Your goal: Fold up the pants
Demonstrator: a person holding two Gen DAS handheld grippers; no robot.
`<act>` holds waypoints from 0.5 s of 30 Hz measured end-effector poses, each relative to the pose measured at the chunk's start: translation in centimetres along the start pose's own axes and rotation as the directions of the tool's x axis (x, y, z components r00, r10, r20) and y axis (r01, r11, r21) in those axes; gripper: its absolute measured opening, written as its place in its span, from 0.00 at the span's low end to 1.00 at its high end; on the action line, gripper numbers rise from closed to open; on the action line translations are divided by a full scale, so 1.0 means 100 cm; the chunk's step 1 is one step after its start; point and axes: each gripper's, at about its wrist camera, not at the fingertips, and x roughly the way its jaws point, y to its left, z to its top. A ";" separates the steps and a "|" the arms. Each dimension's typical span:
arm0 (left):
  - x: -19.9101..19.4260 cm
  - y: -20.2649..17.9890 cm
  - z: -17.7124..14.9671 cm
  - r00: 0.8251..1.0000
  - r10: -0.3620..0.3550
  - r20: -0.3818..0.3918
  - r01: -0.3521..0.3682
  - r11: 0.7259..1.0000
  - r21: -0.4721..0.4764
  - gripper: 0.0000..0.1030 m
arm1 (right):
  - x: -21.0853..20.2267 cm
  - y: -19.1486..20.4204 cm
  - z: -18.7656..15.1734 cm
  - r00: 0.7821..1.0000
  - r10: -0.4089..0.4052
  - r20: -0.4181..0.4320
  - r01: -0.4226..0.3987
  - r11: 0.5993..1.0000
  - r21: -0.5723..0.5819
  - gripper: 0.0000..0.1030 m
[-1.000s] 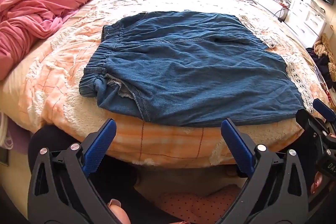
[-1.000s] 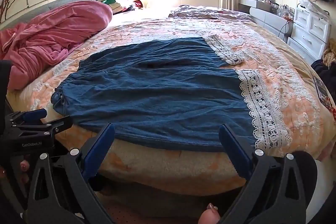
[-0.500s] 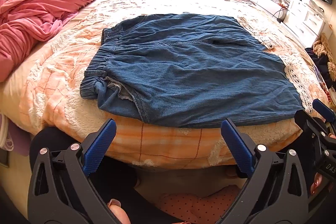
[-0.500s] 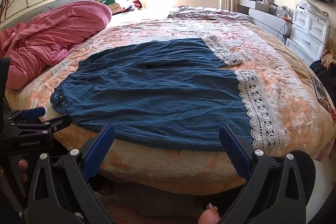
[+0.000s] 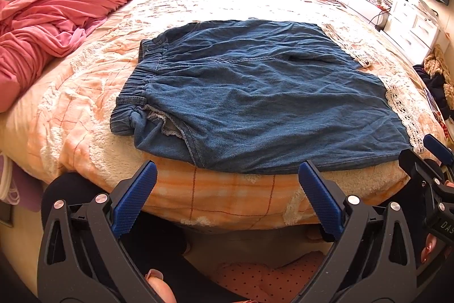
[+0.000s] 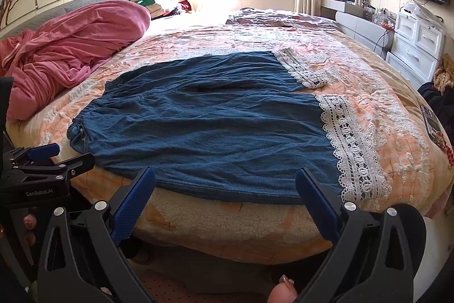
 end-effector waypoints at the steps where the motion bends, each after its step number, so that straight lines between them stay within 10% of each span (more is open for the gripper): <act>1: 0.000 0.000 0.000 1.000 -0.001 0.001 0.001 1.000 0.001 0.91 | 0.000 0.000 0.000 1.000 0.000 -0.001 0.000 1.000 0.000 0.96; 15: 0.000 -0.001 0.002 1.000 0.005 0.008 -0.005 1.000 0.004 0.91 | 0.003 -0.001 -0.001 1.000 -0.007 -0.001 0.007 1.000 0.001 0.96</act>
